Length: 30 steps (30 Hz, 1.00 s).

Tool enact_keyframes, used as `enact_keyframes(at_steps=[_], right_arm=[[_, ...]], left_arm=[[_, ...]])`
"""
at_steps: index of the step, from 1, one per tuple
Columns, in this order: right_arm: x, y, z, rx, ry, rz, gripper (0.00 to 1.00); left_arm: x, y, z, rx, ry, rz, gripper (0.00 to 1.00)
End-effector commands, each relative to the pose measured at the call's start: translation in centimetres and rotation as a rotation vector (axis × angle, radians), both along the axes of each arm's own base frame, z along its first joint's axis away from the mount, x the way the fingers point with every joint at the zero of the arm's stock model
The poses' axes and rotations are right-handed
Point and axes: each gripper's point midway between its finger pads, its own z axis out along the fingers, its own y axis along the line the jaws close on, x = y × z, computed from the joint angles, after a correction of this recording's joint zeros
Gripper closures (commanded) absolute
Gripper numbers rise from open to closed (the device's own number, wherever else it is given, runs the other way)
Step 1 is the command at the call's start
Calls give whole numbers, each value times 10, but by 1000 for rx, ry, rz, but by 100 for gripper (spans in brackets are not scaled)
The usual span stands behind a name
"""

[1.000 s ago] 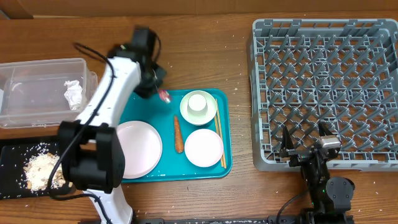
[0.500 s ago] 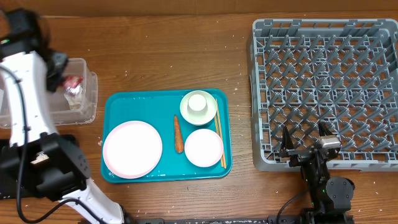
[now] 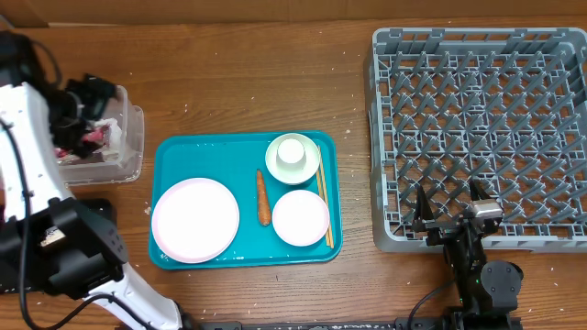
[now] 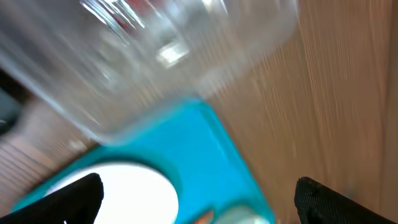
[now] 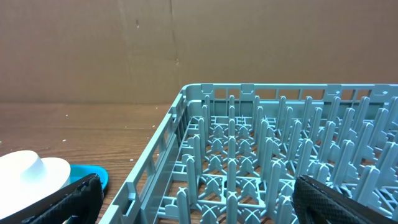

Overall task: Sort waste into correct bins and load items into the dishwasher
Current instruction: 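Carry the wrapper left and release it into the clear bin, then grasp the carrot on the teal tray with the left gripper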

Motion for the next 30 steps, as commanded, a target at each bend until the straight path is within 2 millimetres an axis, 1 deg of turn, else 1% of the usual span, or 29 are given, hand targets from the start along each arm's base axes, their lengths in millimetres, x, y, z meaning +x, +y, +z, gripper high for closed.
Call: enact_keyframes(at_steps=[1, 4, 6, 7, 11, 14, 17, 18, 22, 25, 30], right_arm=[[0, 0, -1, 3, -6, 1, 0], [0, 0, -1, 3, -6, 1, 0], [0, 0, -1, 3, -6, 1, 0], [0, 0, -1, 3, -6, 1, 0], [0, 0, -1, 3, -6, 1, 0], [0, 0, -1, 3, -6, 1, 0], [0, 0, -1, 3, -6, 1, 0], [0, 0, -1, 3, -6, 1, 0], [0, 0, -1, 3, -6, 1, 0], [0, 0, -1, 3, -6, 1, 0], [0, 0, -1, 3, -6, 1, 0]], left_arm=[[2, -70, 4, -51, -23, -318, 0], [-15, -98, -9, 39, 103, -428, 0], [-27, -126, -20, 69, 163, -534, 11], [-32, -141, -26, 72, 185, -588, 13], [-55, -182, -54, 107, 272, -729, 14], [-70, -203, -76, 115, 312, -802, 14], [-85, -216, -99, 115, 346, -849, 15], [-88, -218, -105, 114, 350, -865, 17], [-94, -225, -127, 117, 328, -948, 20], [-94, -231, -138, 129, 301, -998, 21], [-89, -241, -147, 146, 247, -1046, 23]])
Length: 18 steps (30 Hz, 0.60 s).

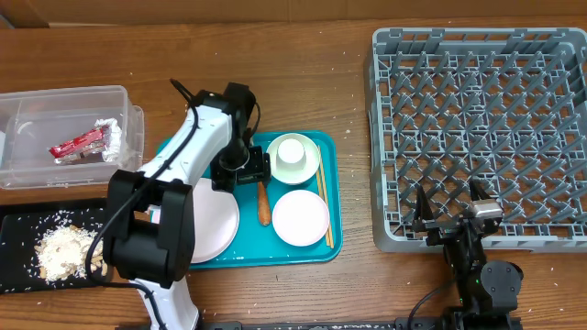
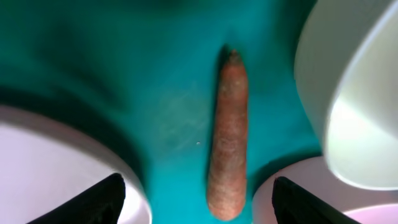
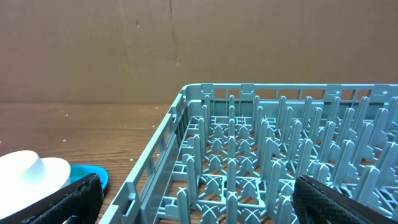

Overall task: Sort waste into correct bins and load items into the dishwasher
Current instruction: 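Grasp the carrot on the teal tray with the left gripper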

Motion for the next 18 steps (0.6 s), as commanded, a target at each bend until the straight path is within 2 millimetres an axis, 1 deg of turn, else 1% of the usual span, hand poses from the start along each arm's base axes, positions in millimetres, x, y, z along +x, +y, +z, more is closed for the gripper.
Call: enact_keyframes(at_steps=[1, 4, 6, 8, 15, 18], right_arm=[[0, 0, -1, 3, -7, 1, 0], [0, 0, -1, 3, -7, 1, 0], [0, 0, -1, 3, -7, 1, 0], [0, 0, -1, 3, -7, 1, 0], [0, 0, -1, 3, -7, 1, 0], [0, 0, -1, 3, -7, 1, 0]], left_arm=[[0, -7, -9, 3, -29, -85, 23], [-3, -10, -14, 5, -32, -97, 25], [-5, -10, -17, 6, -29, -102, 29], [-8, -10, -19, 8, -23, -103, 31], [-20, -2, -33, 39, 2, -107, 31], [-20, -2, -37, 36, -6, -107, 32]])
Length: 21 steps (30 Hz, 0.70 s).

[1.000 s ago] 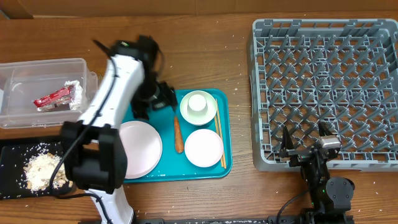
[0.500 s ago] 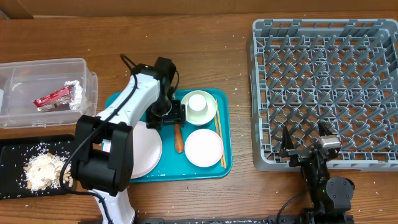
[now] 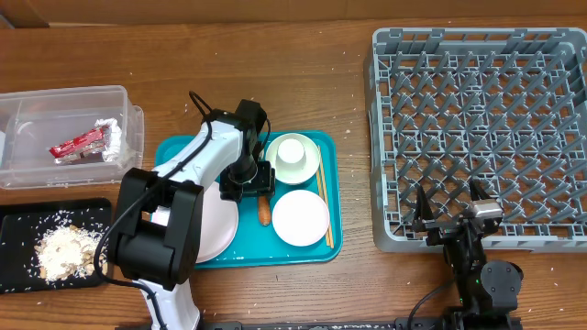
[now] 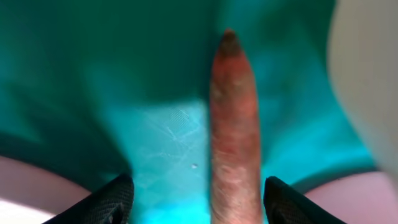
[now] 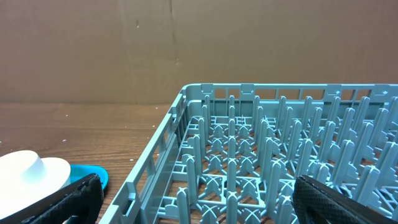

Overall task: Sort waste into correct bins and load items into the dishwasher
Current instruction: 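Grasp the carrot on the teal tray with the left gripper, then carry the carrot left and drop it onto the black tray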

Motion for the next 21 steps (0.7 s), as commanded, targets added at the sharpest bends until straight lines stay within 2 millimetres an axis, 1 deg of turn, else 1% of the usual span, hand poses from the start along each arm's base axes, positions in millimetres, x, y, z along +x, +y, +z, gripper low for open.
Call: enact_keyframes(at_steps=[1, 4, 7, 9, 13, 14, 17, 19, 21], right_arm=[[0, 0, -1, 4, -6, 1, 0], [0, 0, -1, 4, -6, 1, 0], [0, 0, -1, 4, -6, 1, 0], [0, 0, -1, 4, -6, 1, 0], [0, 0, -1, 4, -6, 1, 0], [0, 0, -1, 4, -6, 1, 0], [0, 0, -1, 4, -6, 1, 0], [0, 0, -1, 4, -6, 1, 0], [0, 0, -1, 4, -6, 1, 0]], left_arm=[[-3, 2, -7, 14, -4, -31, 34], [-1, 1, -8, 12, -16, -32, 50], [1, 1, -8, 13, -22, -32, 58], [2, 1, -8, 10, -26, -30, 69], [9, 0, -1, 6, -37, -14, 86], [12, 0, 3, 5, -41, -11, 89], [25, 3, 23, 6, -51, 7, 95], [36, 11, 43, 24, -66, 27, 96], [49, 25, 67, 48, -87, 61, 96]])
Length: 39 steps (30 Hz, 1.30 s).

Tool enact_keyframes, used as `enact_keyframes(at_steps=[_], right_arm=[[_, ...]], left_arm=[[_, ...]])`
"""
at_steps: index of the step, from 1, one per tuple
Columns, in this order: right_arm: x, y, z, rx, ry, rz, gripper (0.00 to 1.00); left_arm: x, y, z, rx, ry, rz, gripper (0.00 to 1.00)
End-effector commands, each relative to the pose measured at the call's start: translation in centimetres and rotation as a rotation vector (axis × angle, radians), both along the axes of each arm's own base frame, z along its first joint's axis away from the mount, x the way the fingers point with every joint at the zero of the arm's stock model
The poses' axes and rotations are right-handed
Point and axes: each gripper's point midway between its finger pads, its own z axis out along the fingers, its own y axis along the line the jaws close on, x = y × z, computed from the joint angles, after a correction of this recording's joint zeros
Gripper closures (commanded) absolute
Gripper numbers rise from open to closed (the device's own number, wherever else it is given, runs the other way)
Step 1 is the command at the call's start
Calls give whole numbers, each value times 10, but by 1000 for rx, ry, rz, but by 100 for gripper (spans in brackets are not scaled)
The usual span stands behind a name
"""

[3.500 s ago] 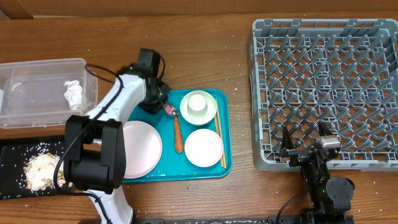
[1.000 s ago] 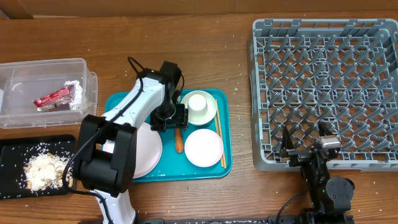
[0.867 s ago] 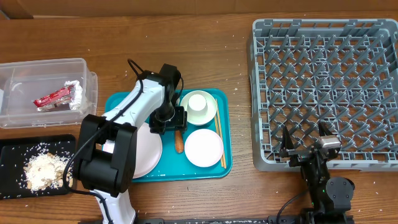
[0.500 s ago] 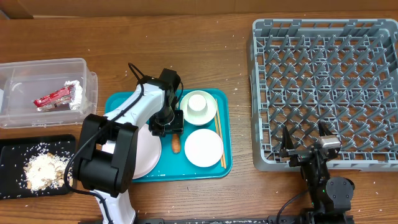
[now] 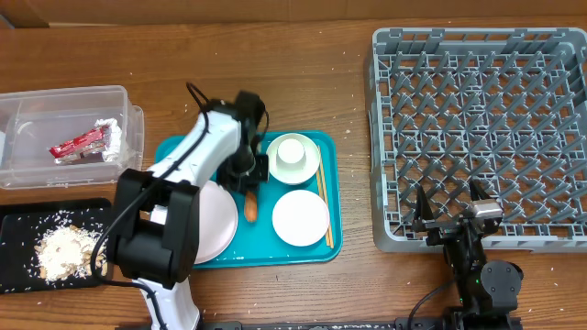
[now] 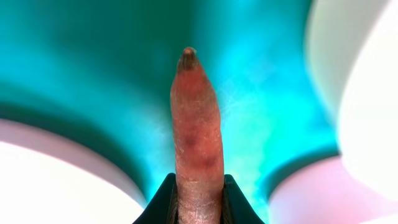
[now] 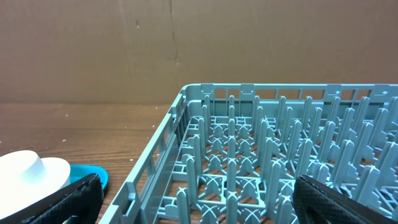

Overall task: Sort waste into correct bins and load items into the dishwasher
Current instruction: 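Carry the carrot left and drop it onto the black tray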

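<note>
My left gripper (image 5: 246, 186) is shut on an orange-brown carrot (image 6: 198, 124), whose thin tip points away from the jaws (image 6: 198, 190). In the overhead view the carrot (image 5: 249, 207) sticks out below the gripper, over the teal tray (image 5: 183, 147), between the large white plate (image 5: 213, 225) and the smaller white plate (image 5: 301, 218). A white cup in a pale green bowl (image 5: 293, 156) sits at the tray's back right. Beside the plate lie chopsticks (image 5: 325, 209). My right gripper (image 5: 449, 218) stands open at the front edge of the grey dish rack (image 5: 477, 119), holding nothing (image 7: 199, 202).
A clear plastic bin (image 5: 69, 137) with a red wrapper and foil stands at the far left. In front of it is a black tray (image 5: 27, 220) holding pale food scraps. The brown wooden table (image 5: 303, 73) has crumbs scattered on it.
My left gripper, open and astride the carrot on the tray, has shut on it. The carrot now sits a little further left, toward the large plate. The right arm has not moved.
First my left gripper was at the clear bin on the far left while the carrot lay on the tray. Then it was open above the carrot, then lower with a finger on each side. Now it grips the carrot. The right gripper stayed open by the rack.
</note>
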Motion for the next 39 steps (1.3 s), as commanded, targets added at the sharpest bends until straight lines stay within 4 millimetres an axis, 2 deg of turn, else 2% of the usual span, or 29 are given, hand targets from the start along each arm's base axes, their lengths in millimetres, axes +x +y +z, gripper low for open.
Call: enact_keyframes(at_steps=[1, 2, 5, 8, 10, 14, 16, 19, 21, 22, 24, 27, 33, 35, 37, 39], right_arm=[[0, 0, -1, 4, -7, 2, 0], [0, 0, -1, 4, -7, 2, 0], [0, 0, -1, 4, -7, 2, 0], [0, 0, -1, 4, -7, 2, 0], [0, 0, -1, 4, -7, 2, 0], [0, 0, -1, 4, -7, 1, 0], [0, 0, -1, 4, -7, 2, 0], [0, 0, -1, 4, -7, 2, 0], [0, 0, -1, 4, -7, 2, 0], [0, 0, -1, 4, -7, 2, 0], [0, 0, -1, 4, -7, 2, 0], [0, 0, -1, 4, -7, 1, 0], [0, 0, -1, 4, -7, 2, 0], [0, 0, -1, 4, -7, 2, 0], [0, 0, -1, 4, -7, 2, 0], [0, 0, -1, 4, -7, 2, 0]], left_arm=[[41, 26, 46, 38, -109, 74, 96], [50, 43, 66, 66, -130, 124, 96], [61, 83, 99, 118, -168, 231, 95], [64, 134, 125, 157, -193, 379, 94], [59, 170, 134, 167, -189, 499, 94], [36, 240, 136, 181, -156, 749, 93], [17, 281, 134, 195, -137, 914, 92], [-8, 325, 130, 194, -126, 1094, 91], [-24, 345, 124, 198, -113, 1186, 90], [-43, 364, 115, 202, -91, 1265, 90], [-62, 377, 101, 204, -54, 1340, 88], [-88, 384, 73, 193, 15, 1445, 87], [-115, 369, 24, 101, 112, 1518, 85], [-118, 366, 15, 100, 121, 1520, 75], [-119, 365, 9, 100, 121, 1519, 57], [-119, 365, 9, 100, 121, 1519, 54]])
